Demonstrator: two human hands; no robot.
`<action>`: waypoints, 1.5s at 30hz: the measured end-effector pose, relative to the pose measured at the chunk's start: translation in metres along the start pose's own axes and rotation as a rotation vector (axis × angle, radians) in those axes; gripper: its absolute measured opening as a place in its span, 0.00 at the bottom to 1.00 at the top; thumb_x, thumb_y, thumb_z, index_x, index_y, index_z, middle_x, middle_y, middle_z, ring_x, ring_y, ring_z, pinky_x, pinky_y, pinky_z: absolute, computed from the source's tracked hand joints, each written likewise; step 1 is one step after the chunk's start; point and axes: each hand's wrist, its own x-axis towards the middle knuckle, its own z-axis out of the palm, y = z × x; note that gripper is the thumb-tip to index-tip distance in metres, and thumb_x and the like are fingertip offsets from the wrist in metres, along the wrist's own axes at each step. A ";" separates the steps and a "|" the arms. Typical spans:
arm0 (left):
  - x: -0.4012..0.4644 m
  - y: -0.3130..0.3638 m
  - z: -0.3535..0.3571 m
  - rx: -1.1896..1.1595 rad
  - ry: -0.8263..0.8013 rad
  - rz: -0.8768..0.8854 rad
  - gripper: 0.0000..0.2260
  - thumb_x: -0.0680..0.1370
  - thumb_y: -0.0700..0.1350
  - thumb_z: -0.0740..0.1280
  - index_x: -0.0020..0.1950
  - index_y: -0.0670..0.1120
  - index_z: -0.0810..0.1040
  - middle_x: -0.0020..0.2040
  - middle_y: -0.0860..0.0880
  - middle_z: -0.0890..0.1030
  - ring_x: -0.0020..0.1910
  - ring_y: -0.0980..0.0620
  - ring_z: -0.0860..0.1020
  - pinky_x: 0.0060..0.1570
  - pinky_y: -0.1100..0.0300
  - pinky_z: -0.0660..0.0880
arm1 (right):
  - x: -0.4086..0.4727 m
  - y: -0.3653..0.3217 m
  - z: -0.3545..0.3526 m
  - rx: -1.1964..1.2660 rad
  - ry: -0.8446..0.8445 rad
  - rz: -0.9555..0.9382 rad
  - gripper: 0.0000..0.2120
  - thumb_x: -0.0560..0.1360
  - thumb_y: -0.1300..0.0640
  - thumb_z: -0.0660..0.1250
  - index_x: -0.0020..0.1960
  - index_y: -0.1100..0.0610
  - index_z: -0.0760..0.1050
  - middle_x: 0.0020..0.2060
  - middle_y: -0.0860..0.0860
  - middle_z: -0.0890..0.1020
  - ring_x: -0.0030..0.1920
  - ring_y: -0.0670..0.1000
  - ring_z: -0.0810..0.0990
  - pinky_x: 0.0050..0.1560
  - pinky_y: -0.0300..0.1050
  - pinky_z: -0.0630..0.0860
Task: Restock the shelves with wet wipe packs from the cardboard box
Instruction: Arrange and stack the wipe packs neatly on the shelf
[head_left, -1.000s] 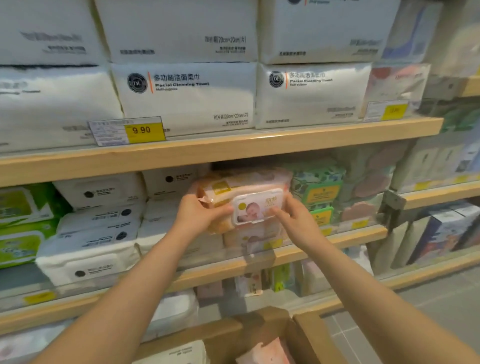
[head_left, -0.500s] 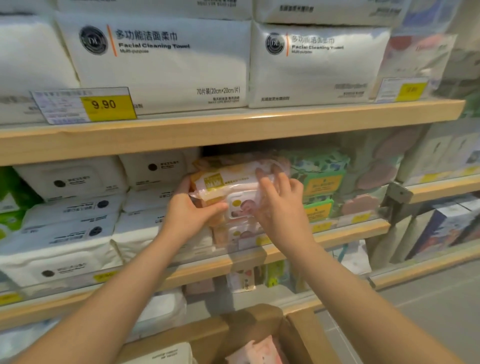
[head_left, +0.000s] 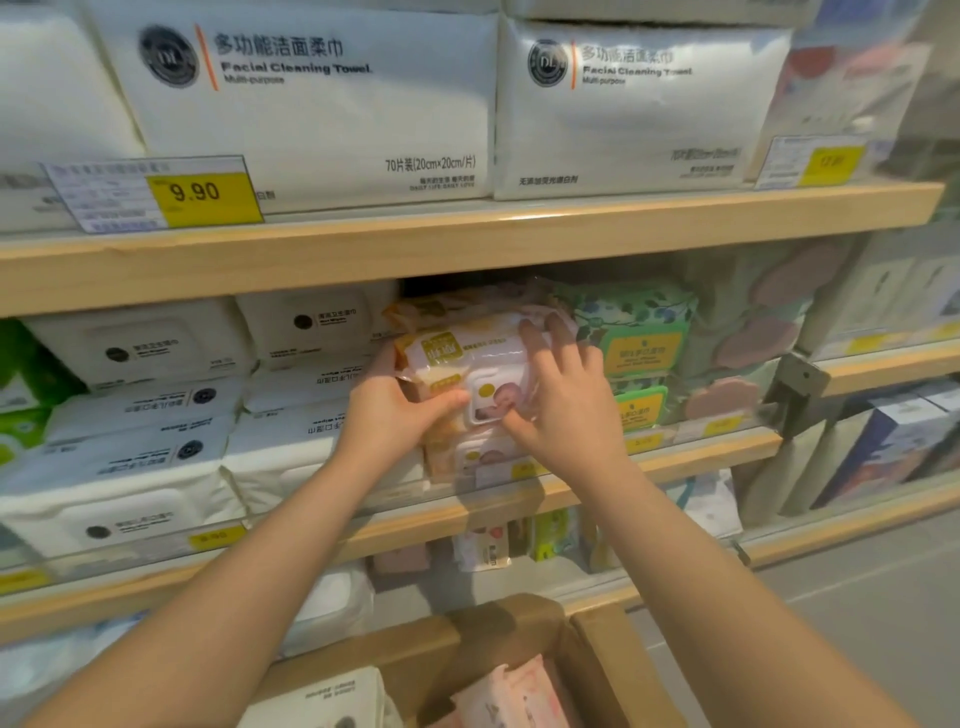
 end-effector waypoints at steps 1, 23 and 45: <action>-0.001 0.001 -0.001 0.008 -0.005 0.008 0.26 0.65 0.54 0.77 0.56 0.51 0.68 0.39 0.56 0.79 0.37 0.63 0.75 0.35 0.65 0.73 | -0.001 -0.001 -0.001 -0.024 0.003 0.003 0.36 0.69 0.41 0.65 0.72 0.56 0.63 0.66 0.58 0.70 0.57 0.61 0.68 0.54 0.53 0.73; -0.201 -0.130 -0.085 0.187 -0.096 0.025 0.20 0.75 0.50 0.68 0.66 0.51 0.71 0.58 0.56 0.73 0.58 0.61 0.71 0.59 0.60 0.69 | -0.146 -0.079 -0.016 0.115 -0.231 -0.246 0.31 0.73 0.42 0.63 0.71 0.55 0.64 0.70 0.56 0.67 0.67 0.58 0.69 0.63 0.55 0.71; -0.439 -0.255 -0.133 0.372 -0.414 -0.206 0.34 0.72 0.64 0.55 0.75 0.51 0.60 0.76 0.49 0.59 0.73 0.51 0.60 0.70 0.61 0.55 | -0.337 -0.186 0.061 0.190 -1.148 -0.541 0.40 0.70 0.34 0.63 0.76 0.41 0.52 0.75 0.48 0.56 0.72 0.55 0.60 0.69 0.51 0.63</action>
